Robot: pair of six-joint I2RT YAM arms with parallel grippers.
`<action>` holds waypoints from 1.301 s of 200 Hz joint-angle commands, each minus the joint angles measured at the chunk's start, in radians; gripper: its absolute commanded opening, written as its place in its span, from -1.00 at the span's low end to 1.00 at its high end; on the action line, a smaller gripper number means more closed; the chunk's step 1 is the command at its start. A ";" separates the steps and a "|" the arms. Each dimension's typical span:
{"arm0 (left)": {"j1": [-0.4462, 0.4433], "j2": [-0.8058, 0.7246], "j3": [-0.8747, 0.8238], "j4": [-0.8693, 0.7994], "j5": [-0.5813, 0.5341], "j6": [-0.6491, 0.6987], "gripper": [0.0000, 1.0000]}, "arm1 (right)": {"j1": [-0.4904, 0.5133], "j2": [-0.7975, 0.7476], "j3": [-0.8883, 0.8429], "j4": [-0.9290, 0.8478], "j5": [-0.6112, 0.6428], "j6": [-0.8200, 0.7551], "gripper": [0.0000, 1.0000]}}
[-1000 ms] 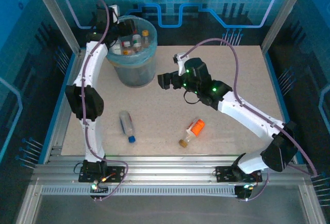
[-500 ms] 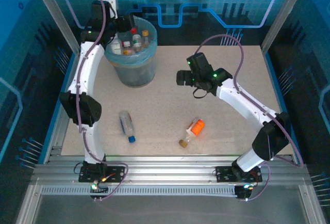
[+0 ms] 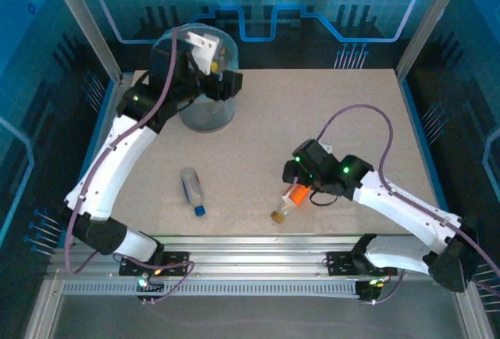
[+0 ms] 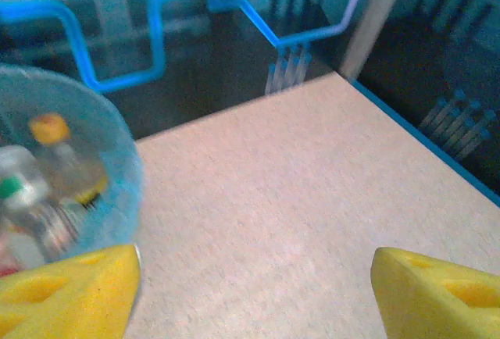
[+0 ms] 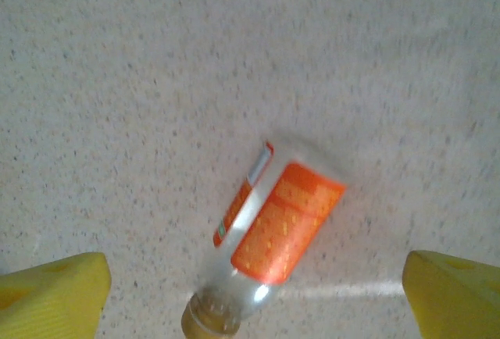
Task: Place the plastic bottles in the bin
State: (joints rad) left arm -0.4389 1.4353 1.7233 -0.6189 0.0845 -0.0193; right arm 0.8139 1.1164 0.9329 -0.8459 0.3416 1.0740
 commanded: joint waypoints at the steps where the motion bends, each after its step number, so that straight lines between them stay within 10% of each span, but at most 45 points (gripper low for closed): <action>1: -0.021 -0.076 -0.094 -0.050 0.098 -0.017 0.57 | 0.064 -0.025 -0.048 0.000 0.044 0.201 0.93; 95: -0.020 -0.187 -0.274 -0.165 0.149 -0.040 0.57 | 0.213 0.095 -0.085 0.052 0.100 0.403 0.85; 260: -0.015 -0.138 -0.317 -0.161 0.124 0.050 0.47 | 0.177 0.438 -0.060 0.190 -0.039 0.426 0.42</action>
State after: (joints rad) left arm -0.4591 1.2797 1.4105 -0.7807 0.2066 0.0044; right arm 1.0088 1.5200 0.8566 -0.6952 0.3367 1.5017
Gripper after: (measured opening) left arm 0.742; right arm 0.748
